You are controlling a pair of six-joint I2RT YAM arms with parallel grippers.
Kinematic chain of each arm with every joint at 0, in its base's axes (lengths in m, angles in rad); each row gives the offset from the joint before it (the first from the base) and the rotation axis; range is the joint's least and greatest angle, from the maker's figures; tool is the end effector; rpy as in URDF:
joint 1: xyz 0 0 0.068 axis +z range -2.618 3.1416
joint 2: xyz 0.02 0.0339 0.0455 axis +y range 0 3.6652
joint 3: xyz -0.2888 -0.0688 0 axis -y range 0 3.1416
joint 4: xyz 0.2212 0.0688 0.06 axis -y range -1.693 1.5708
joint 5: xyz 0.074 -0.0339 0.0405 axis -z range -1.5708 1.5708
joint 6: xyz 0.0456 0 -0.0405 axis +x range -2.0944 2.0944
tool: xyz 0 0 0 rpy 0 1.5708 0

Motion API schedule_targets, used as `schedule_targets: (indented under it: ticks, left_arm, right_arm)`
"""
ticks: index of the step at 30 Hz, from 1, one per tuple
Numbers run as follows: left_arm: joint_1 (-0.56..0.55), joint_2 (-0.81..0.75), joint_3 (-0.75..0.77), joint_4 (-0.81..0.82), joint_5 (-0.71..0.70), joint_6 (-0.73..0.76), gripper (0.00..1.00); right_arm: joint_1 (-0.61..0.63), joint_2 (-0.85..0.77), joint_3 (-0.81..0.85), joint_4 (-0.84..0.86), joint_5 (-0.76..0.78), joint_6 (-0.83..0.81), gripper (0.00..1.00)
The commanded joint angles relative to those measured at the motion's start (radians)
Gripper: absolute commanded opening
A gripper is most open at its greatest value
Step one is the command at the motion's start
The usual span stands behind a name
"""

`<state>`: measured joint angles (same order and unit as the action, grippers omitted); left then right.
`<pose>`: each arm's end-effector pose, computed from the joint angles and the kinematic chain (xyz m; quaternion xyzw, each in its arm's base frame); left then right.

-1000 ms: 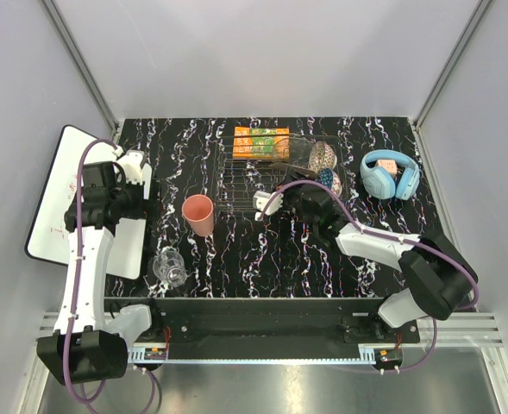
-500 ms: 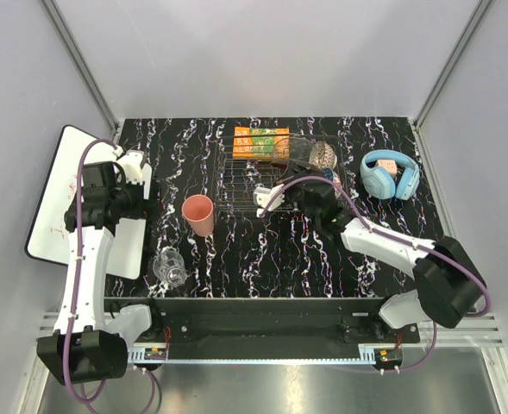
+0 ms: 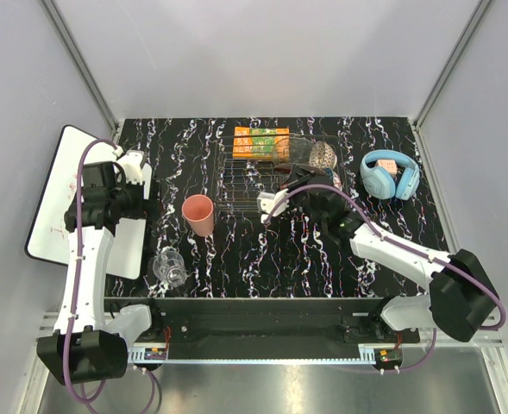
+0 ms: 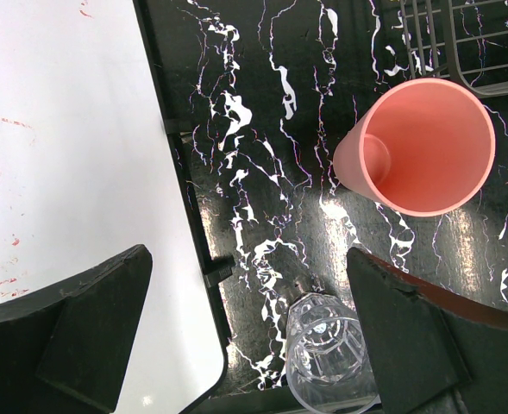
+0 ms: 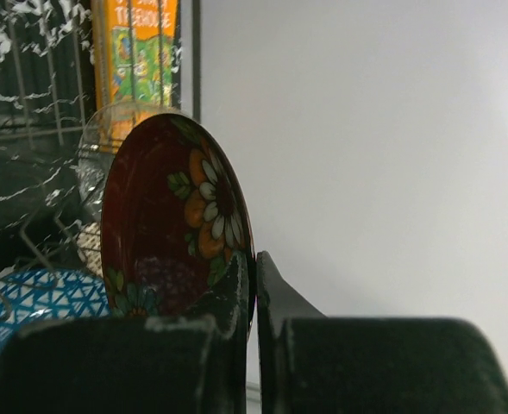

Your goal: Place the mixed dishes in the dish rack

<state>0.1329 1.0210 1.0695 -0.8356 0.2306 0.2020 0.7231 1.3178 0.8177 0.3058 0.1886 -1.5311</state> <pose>0.1706 0.0123 0.3465 0.0756 0.9160 -0.0416 0.3918 0.2209 0.1836 0.3168 -0.6688 0.3841 -0.3155 0.5529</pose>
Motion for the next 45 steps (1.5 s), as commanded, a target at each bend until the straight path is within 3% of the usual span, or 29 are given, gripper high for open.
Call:
schedule_targets:
  ticks: [1, 21, 29, 33, 34, 39, 42, 43, 45]
  left_arm:
    - [0.007, -0.004, 0.026, 0.046, -0.005, -0.007, 0.99]
    - [0.008, 0.004, 0.027, 0.046, -0.013, 0.002, 0.99]
    - [0.01, 0.005, 0.02, 0.05, -0.007, 0.002, 0.99]
    - [0.011, 0.004, 0.015, 0.05, -0.01, 0.007, 0.99]
    - [0.01, 0.008, 0.017, 0.052, -0.011, 0.007, 0.99]
    - [0.01, 0.014, 0.032, 0.05, -0.007, 0.005, 0.99]
    - [0.011, 0.017, 0.041, 0.046, -0.007, 0.005, 0.99]
    - [0.01, 0.019, 0.044, 0.043, -0.007, 0.005, 0.99]
    - [0.01, 0.022, 0.052, 0.039, -0.005, 0.005, 0.99]
  right_arm:
    - [0.009, -0.019, 0.006, 0.038, -0.011, -0.027, 0.0]
    - [-0.008, 0.11, -0.048, 0.073, -0.063, 0.069, 0.0]
    - [-0.01, 0.149, -0.098, 0.189, -0.035, 0.138, 0.0]
    - [-0.008, 0.135, -0.15, 0.253, 0.023, 0.172, 0.18]
    - [-0.01, 0.129, -0.158, 0.263, 0.031, 0.183, 0.38]
    - [-0.01, 0.098, -0.198, 0.322, 0.087, 0.218, 0.42]
    - [-0.008, 0.074, -0.213, 0.357, 0.11, 0.248, 0.66]
    - [-0.008, 0.058, -0.215, 0.368, 0.114, 0.255, 0.99]
    - [-0.007, 0.041, -0.216, 0.38, 0.135, 0.259, 1.0]
